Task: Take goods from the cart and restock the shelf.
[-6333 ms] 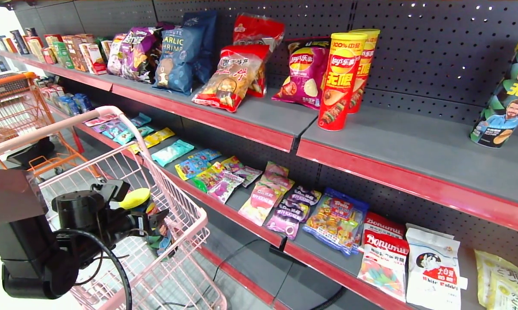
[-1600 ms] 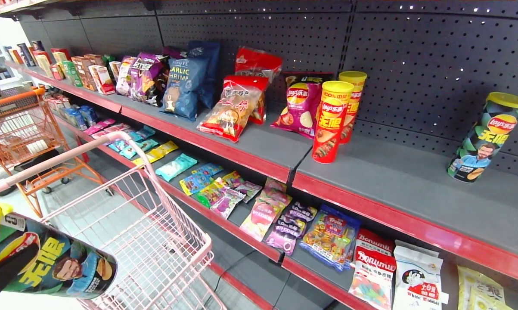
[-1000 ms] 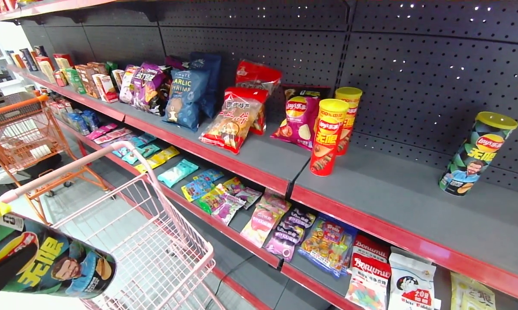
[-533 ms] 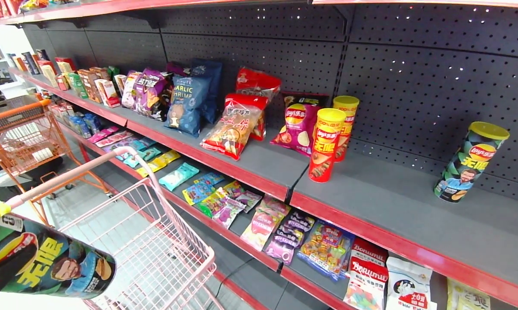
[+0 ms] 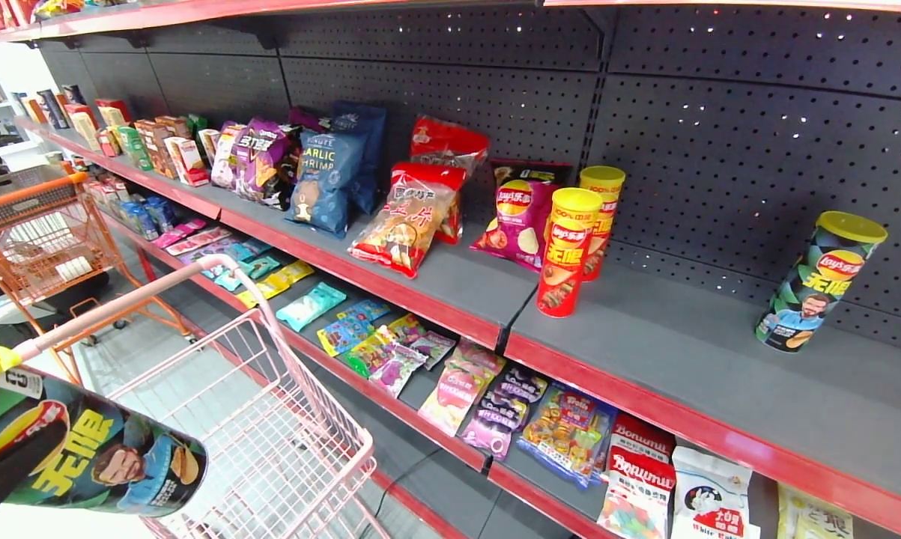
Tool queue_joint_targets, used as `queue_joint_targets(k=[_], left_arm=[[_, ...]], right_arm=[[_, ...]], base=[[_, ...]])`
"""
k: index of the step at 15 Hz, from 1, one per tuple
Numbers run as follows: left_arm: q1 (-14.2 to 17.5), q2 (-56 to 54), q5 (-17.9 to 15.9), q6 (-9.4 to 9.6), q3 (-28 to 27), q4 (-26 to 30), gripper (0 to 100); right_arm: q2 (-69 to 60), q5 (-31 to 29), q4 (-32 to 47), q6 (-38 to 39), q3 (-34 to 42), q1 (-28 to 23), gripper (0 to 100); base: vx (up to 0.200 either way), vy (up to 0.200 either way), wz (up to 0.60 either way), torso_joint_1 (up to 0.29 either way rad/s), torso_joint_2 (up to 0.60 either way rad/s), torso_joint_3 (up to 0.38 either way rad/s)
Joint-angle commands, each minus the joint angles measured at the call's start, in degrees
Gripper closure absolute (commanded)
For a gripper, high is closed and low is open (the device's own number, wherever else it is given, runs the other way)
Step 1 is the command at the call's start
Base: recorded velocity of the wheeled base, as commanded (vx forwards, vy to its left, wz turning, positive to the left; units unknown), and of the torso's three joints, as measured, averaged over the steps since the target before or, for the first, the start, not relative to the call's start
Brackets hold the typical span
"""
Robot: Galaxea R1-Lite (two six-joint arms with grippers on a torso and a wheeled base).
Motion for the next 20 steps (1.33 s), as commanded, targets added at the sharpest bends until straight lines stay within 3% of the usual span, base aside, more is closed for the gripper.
queue_joint_targets(k=[1,10,20], left_arm=[[0.0,0.4,-0.2,-0.01,-0.1,0.0,100],[0.0,0.6,-0.1,0.08,0.1,0.0,100],[0.0,0.3,-0.1,0.08,0.5,0.0,100]], right_arm=[[0.0,0.0,0.0,0.0,0.0,0.0,0],[0.0,0.0,0.0,0.1,0.0,0.0,0],[0.0,0.0,0.0,0.0,0.0,0.0,0]], base=[[0.000,0.000,0.00,0.000,0.00,0.000],[0.000,0.000,0.00,0.000,0.00,0.000],[0.000,0.000,-0.60,0.004,0.00,0.002]])
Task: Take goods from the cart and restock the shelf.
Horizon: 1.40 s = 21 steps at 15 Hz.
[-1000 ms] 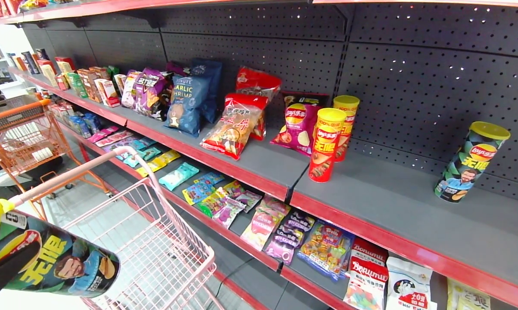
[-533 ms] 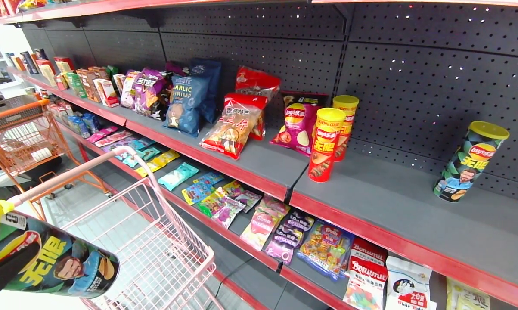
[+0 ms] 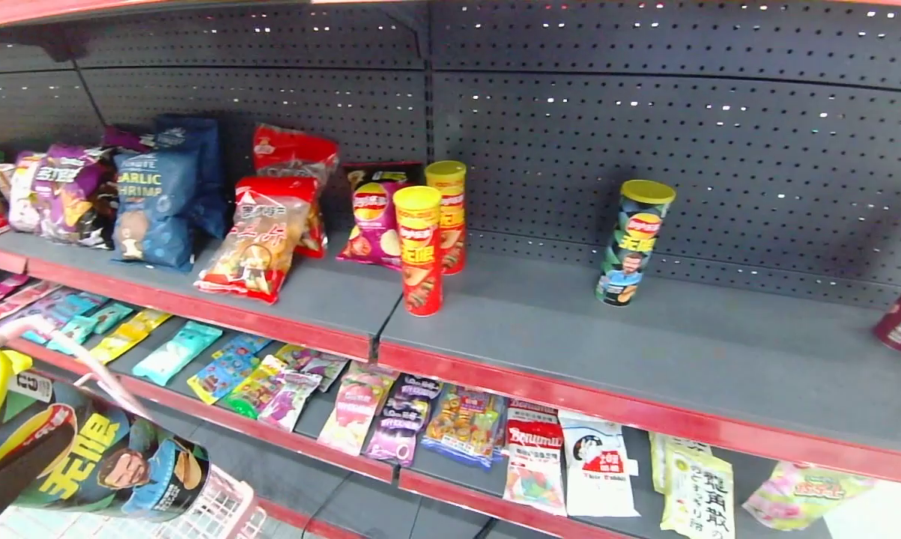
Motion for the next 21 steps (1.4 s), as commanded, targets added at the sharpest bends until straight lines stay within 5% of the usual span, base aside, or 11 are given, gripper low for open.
queue_joint_targets(k=[1,7,13,15,18,21], left_arm=[[0.0,-0.4,0.0,-0.01,0.1,0.1,100],[0.0,-0.2,0.0,-0.01,0.5,0.1,100],[0.0,-5.0,-0.1,-0.01,3.3,3.4,100],[0.3,-4.9,0.7,-0.01,-0.3,8.0,100],[2.0,-0.3,6.4,-0.18,-7.3,11.0,100],[2.1,0.8,7.5,-0.36,-5.4,10.2,100]], right_arm=[[0.0,0.0,0.0,0.0,0.0,0.0,0],[0.0,0.0,0.0,0.0,0.0,0.0,0],[0.0,0.1,0.0,-0.3,0.0,0.0,0],[0.0,0.1,0.0,-0.3,0.0,0.1,0],[0.2,2.9,0.0,-1.7,-0.1,0.1,0],[19.7,4.7,0.0,5.3,-17.7,0.9,0]], base=[[0.000,0.000,-0.60,0.002,0.00,-0.002],[0.000,0.000,-0.60,0.004,0.00,0.002],[0.000,0.000,0.00,0.000,0.00,0.000],[0.000,0.000,0.00,0.000,0.00,0.000],[0.000,0.000,0.00,0.000,0.00,0.000],[0.000,0.000,0.00,0.000,0.00,0.000]])
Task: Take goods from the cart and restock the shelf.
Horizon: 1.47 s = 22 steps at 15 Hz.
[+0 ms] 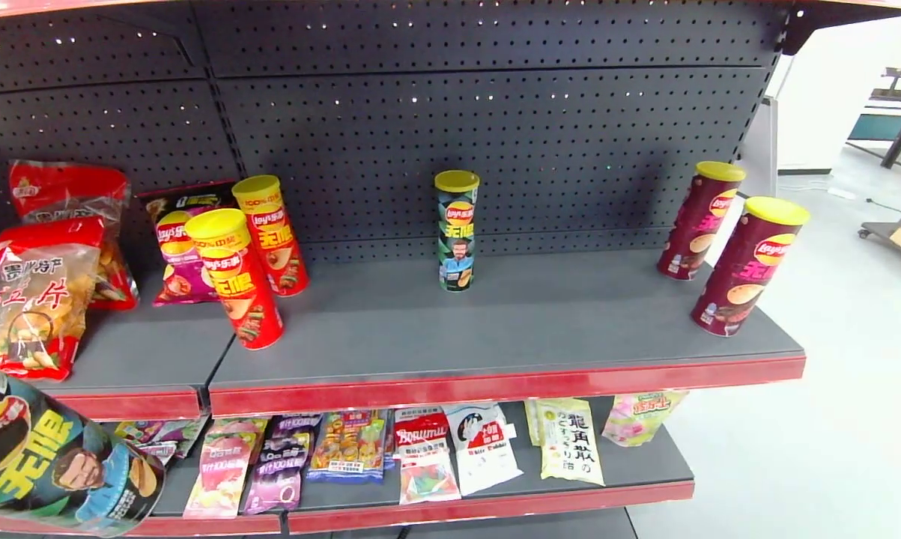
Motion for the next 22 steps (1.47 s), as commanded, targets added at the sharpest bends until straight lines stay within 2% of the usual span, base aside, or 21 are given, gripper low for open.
queue_joint_targets(k=[1,2,3,4,5,8,11,12,13,17,19,22], left_arm=[[0.1,0.7,0.1,0.67,1.8,0.0,100],[0.1,0.5,0.1,2.16,2.5,0.0,100],[-0.1,0.4,-0.2,2.87,2.5,0.1,100],[-0.1,0.4,-0.2,3.04,2.5,0.1,100],[-0.4,0.7,-0.4,6.91,2.5,0.1,100],[-0.4,0.7,-0.5,7.09,2.8,0.2,100],[-0.5,0.4,-1.1,7.09,2.6,0.2,100],[-0.8,0.0,-4.5,6.82,2.2,0.2,100],[-0.5,0.0,-5.3,7.70,2.8,0.2,100],[-0.6,-0.6,-4.4,8.58,2.7,0.2,100],[-0.6,-0.8,-4.4,9.81,2.8,0.2,100],[-0.6,-0.7,-4.4,10.07,2.8,0.2,100]], right_arm=[[21.0,1.1,0.4,4.0,-15.8,0.7,0],[28.7,1.8,-0.1,-4.2,-16.9,0.8,0],[35.9,1.8,-1.6,-5.1,-18.1,0.7,0],[36.3,1.8,-1.9,-4.9,-18.1,0.8,0],[40.6,2.1,-6.1,-3.5,-15.9,1.0,0],[36.8,2.3,-6.0,-8.0,-10.5,1.6,0],[36.6,4.2,-6.1,-8.1,-10.7,2.3,0],[36.6,4.1,-6.1,-8.1,-10.4,2.2,0],[36.6,4.0,-6.1,-8.1,-10.4,2.2,0],[37.1,4.0,-6.1,-8.3,-11.1,2.2,0],[37.8,4.1,-6.1,-9.7,-11.1,2.3,0],[38.7,4.1,-6.1,-10.0,-11.2,2.3,0]], base=[[0.000,0.000,0.00,0.000,0.00,0.000],[0.000,0.000,0.00,0.000,0.00,0.000],[0.000,0.000,0.00,0.000,0.00,0.000],[0.000,0.000,0.00,0.000,0.00,0.000],[0.000,0.000,0.00,0.000,0.00,0.000],[0.000,0.000,0.00,0.000,0.00,0.000],[0.000,0.000,0.00,0.000,0.00,0.000],[0.000,0.000,0.00,0.000,0.00,0.000],[0.000,0.000,0.00,0.000,0.00,0.000],[0.000,0.000,0.00,0.000,0.00,0.000],[0.000,0.000,0.00,0.000,0.00,0.000],[0.067,0.000,0.00,0.001,0.00,0.001]])
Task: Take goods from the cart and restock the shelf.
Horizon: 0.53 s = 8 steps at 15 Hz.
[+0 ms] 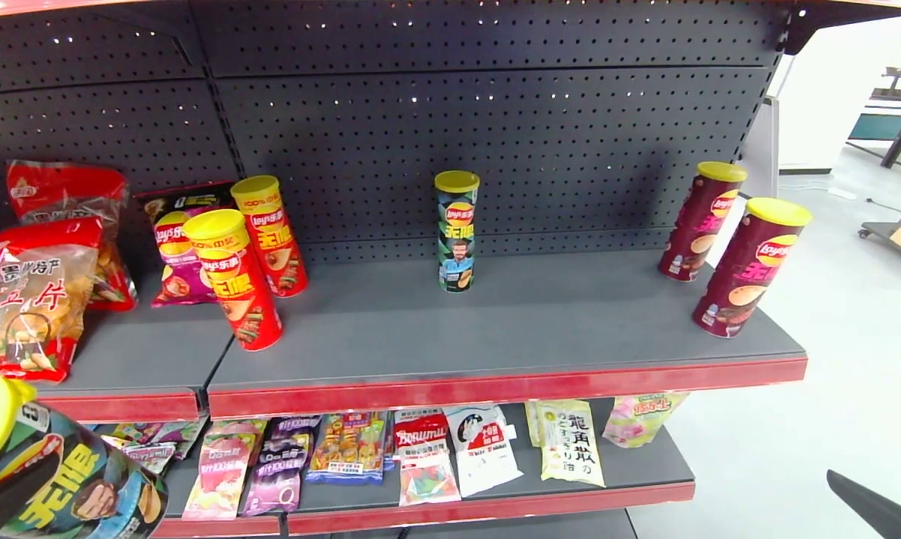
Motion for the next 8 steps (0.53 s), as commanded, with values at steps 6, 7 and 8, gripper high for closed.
queue_joint_targets(k=[6,7,8], left_arm=[[0.0,-0.2,-0.1,1.51,0.1,0.0,100],[0.0,-0.5,-0.1,2.83,0.1,0.0,100],[0.0,-1.0,-0.2,3.71,0.3,0.2,100]], right_arm=[[3.7,1.2,-0.1,-1.3,-1.8,0.9,0],[4.8,2.6,-0.1,-1.8,-2.8,3.1,0],[6.5,2.6,-0.2,-2.2,-3.7,5.7,0]], base=[[0.167,0.000,0.00,0.000,0.00,0.004],[0.000,0.000,0.00,0.000,0.00,0.000],[0.000,0.000,0.00,0.000,0.00,0.000]])
